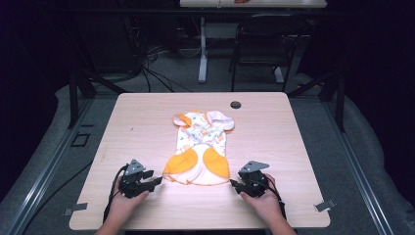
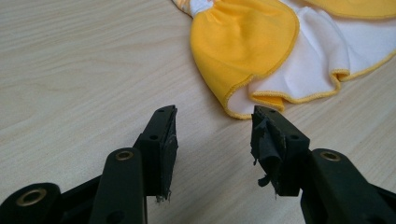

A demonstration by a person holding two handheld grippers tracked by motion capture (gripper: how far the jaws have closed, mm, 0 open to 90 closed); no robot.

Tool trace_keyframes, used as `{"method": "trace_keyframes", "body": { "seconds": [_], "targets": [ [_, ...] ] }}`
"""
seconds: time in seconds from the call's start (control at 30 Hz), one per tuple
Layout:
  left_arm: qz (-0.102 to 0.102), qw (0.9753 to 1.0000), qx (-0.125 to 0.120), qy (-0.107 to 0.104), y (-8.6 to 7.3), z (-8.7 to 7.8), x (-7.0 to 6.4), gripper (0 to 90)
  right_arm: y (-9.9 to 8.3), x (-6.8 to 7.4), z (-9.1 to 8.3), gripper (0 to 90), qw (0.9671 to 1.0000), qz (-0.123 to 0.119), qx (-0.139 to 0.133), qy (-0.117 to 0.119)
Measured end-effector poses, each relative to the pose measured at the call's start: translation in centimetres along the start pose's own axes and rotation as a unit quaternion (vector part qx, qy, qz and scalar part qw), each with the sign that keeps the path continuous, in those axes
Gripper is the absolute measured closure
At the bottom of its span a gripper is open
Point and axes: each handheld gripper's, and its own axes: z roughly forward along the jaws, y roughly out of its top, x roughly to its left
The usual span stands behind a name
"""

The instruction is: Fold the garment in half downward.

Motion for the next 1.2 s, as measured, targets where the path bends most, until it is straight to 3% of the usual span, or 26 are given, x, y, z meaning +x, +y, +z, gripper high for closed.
{"method": "trace_keyframes", "body": {
  "seconds": [0.33,0.5,0.63,0.83,1.0,1.1,1.2],
  "targets": [
    [-0.014,0.9998,-0.005,-0.012,0.4,0.4,-0.1,52.0,0.3,-0.1,0.2,53.5,0.9999,0.003,0.008,0.011],
    [0.007,0.9999,0.0,-0.015,2.2,0.9,-0.3,61.3,2.3,0.0,0.1,61.0,0.9997,-0.011,0.013,0.017],
    [0.032,0.9992,0.018,-0.012,3.8,1.9,-0.8,76.8,4.3,-0.1,0.2,73.3,0.9996,-0.01,0.014,0.022],
    [0.04,0.9987,0.025,-0.019,6.0,4.0,-1.3,88.2,6.4,-0.3,1.8,88.4,0.9989,-0.033,0.031,0.012],
    [0.031,0.9986,0.032,-0.029,6.8,5.5,-1.0,89.6,7.1,-0.6,3.7,89.6,0.9984,-0.028,0.046,0.016],
    [0.028,0.9987,0.036,-0.024,6.8,6.3,-0.8,89.7,7.2,-0.6,4.5,89.6,0.9987,-0.019,0.044,0.019],
    [0.032,0.9983,0.045,-0.017,6.5,6.9,-0.8,89.7,7.4,-0.6,5.0,89.5,0.998,-0.025,0.054,0.018]
  ]
}}
